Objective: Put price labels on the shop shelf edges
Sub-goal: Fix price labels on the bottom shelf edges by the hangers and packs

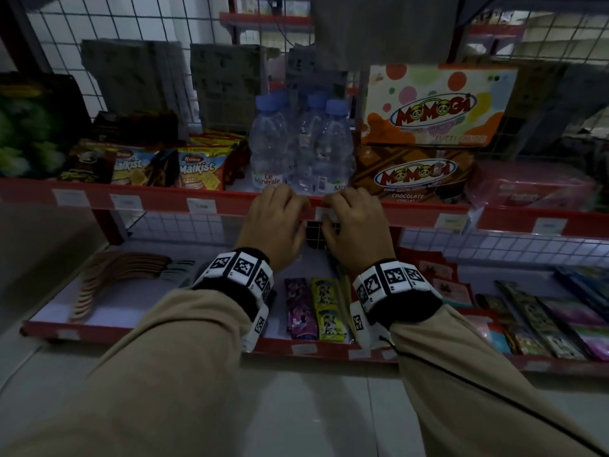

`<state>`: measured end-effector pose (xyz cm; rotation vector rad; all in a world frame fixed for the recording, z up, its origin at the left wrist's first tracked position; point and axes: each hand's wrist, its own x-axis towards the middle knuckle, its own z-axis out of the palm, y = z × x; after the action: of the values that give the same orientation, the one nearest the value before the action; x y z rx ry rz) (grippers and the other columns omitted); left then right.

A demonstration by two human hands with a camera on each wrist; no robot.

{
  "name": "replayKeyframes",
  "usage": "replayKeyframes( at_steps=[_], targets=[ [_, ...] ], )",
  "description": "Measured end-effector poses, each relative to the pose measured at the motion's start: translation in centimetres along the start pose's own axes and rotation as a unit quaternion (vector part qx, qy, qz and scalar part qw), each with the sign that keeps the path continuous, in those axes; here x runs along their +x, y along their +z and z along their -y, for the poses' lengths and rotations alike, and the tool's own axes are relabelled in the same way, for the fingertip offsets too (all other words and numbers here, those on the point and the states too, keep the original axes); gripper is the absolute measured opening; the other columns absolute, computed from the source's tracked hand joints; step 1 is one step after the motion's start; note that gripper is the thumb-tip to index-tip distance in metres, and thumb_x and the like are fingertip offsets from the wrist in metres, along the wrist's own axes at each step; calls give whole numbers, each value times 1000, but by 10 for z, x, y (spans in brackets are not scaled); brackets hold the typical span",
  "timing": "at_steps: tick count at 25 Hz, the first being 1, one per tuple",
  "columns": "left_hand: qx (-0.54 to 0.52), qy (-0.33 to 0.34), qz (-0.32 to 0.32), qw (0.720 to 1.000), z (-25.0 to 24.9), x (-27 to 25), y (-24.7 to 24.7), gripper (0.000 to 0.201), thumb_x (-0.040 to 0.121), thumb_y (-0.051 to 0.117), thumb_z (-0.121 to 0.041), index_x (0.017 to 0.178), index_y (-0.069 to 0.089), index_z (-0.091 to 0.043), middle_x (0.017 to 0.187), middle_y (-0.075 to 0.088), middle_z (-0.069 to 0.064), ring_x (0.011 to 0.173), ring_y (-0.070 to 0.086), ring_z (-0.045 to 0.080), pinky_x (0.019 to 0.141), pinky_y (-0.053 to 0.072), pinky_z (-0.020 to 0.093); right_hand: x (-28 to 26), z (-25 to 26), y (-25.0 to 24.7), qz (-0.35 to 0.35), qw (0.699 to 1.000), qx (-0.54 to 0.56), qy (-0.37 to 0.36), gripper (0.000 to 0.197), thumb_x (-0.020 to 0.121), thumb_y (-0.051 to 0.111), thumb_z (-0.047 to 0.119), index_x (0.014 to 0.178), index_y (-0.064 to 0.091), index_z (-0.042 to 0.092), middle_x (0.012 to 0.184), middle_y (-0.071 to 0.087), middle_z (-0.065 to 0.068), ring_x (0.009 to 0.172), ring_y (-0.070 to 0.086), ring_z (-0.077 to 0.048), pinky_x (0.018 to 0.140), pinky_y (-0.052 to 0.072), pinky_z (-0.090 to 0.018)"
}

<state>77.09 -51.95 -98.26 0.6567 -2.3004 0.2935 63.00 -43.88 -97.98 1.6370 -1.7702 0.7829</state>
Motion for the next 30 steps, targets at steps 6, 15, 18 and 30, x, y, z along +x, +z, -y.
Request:
replayKeyframes(
  at_steps=[6,15,18,30],
  targets=[
    [-39,20,-27,999,8,-4,4,31,78,64,-17,107,61,-6,99,53,12,93,49,30,77,43,39,3,11,1,40,997,-52,38,21,79,62,24,95,58,11,102,56,-10,92,49,-29,76,37,-39],
    [-4,10,-10,1000,15,-4,-3,24,83,58,-22,103,62,-10,98,53,10,92,48,28,73,39,37,18,4,-13,164,985,-26,42,22,87,59,30,104,57,16,111,49,-6,104,44,-26,81,31,-35],
    [-64,5,-17,998,20,0,-5,17,89,54,-18,98,63,-6,95,53,12,91,48,29,74,38,36,27,3,-23,108,986,97,88,14,86,65,24,93,61,13,93,52,1,91,49,-18,77,39,-30],
    [-215,-93,-66,970,26,7,5,23,99,46,-29,94,55,-8,86,58,8,85,49,24,65,22,26,34,22,-18,45,894,406,186,16,84,66,1,100,62,5,93,67,-11,85,65,-21,80,55,-32]
  ],
)
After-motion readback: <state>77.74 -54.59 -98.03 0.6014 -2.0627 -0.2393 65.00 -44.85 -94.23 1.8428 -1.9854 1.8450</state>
